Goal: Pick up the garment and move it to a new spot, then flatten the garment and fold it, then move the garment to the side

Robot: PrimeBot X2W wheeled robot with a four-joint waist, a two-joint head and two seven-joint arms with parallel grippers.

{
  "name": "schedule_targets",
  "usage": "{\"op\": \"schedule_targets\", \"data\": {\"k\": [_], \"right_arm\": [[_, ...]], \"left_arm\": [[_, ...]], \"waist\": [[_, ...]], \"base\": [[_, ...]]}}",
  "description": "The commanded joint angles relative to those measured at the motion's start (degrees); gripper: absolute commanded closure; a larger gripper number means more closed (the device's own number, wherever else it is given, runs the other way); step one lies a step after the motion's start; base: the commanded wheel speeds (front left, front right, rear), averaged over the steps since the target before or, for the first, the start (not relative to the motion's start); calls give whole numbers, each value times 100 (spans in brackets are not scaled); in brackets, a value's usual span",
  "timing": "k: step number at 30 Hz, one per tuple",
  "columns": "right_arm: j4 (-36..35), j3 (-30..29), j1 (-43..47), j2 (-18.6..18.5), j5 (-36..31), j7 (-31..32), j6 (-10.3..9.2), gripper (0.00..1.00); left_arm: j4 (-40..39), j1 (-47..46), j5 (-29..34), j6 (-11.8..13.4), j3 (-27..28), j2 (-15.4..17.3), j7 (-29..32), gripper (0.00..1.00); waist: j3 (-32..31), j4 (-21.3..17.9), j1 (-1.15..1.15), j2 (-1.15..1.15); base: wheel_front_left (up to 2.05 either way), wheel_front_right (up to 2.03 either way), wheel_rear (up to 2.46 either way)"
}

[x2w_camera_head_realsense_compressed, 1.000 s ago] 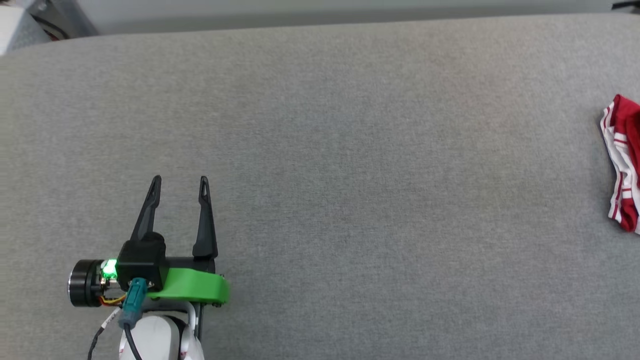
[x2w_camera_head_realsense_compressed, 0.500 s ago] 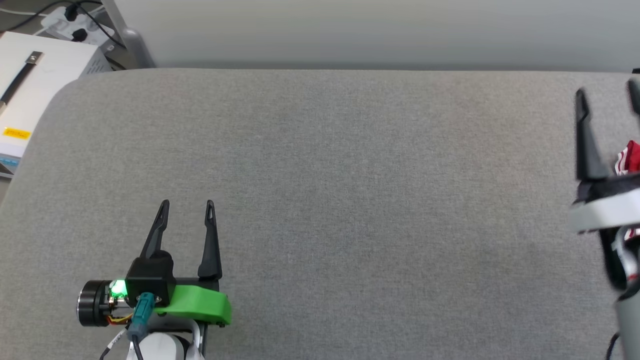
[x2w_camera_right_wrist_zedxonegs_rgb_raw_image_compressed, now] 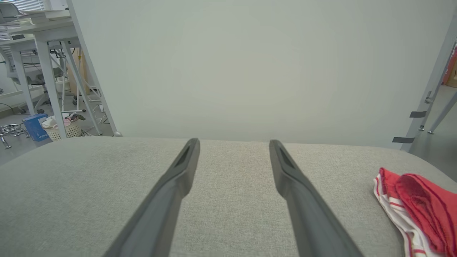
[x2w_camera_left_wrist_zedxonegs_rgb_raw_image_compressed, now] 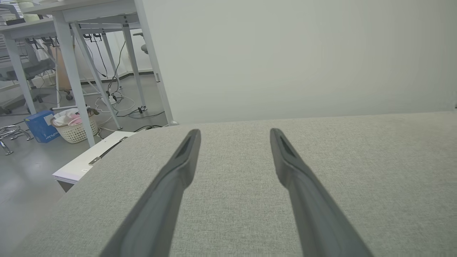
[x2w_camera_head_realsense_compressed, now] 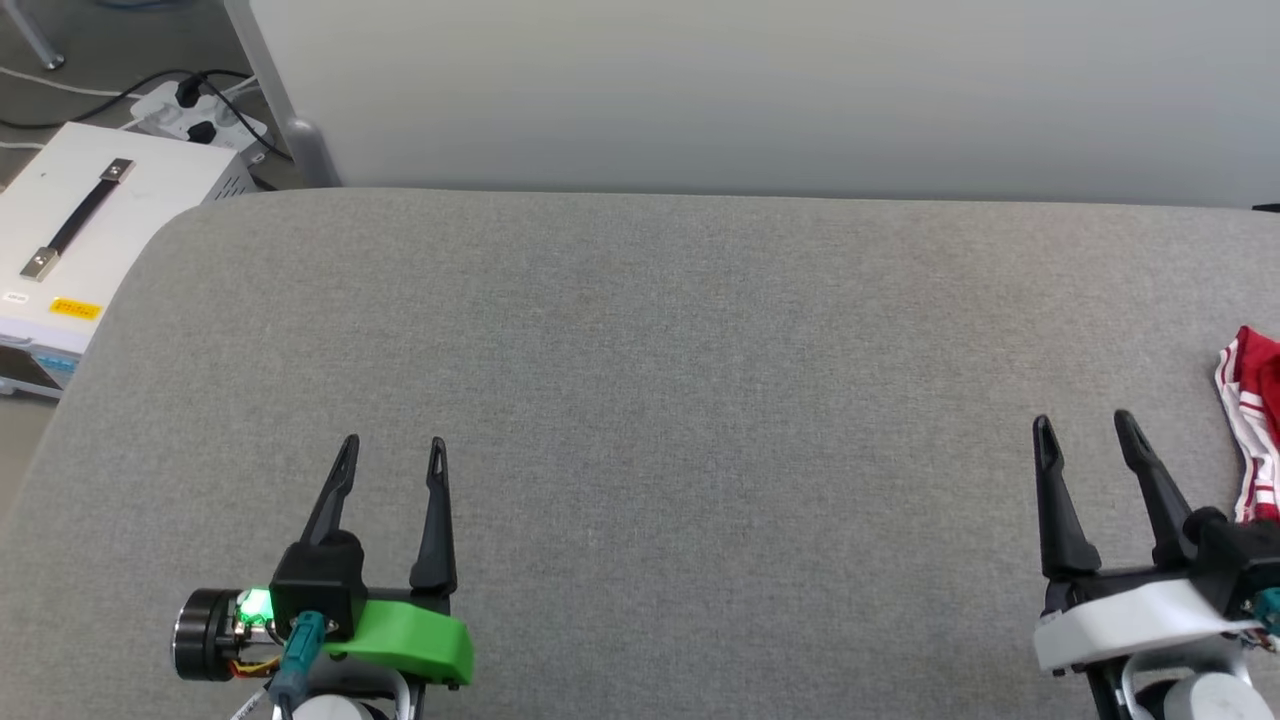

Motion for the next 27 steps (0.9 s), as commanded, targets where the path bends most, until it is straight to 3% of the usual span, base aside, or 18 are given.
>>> {"op": "schedule_targets", "data": {"k": [1,9,22,23,27], "right_arm": [[-36,-5,134,42,38,-28,-5,0],[-221,-20,691,201,-66,-28,-5,0],[-235,-92,853,273,-109,-28,-5,0],[-219,-82,766,256,-80,3,0,100],[-216,-79,765,255,-79,11,0,100]], "left_arm": [[33,110,9,-41,-24,-34,-34,0],[90,342,-22,-117,-108,-59,-34,0],[74,404,-14,-159,-121,-70,-34,0],[95,312,-6,-134,-126,-58,5,100],[97,310,-6,-134,-126,-58,10,100]], "waist": [[-86,-29,0,0],[-236,-94,0,0],[-289,-91,0,0],[-288,-92,0,0],[-290,-94,0,0]], "base": [[0,0,0],[0,0,0],[0,0,0],[0,0,0],[0,0,0]]}}
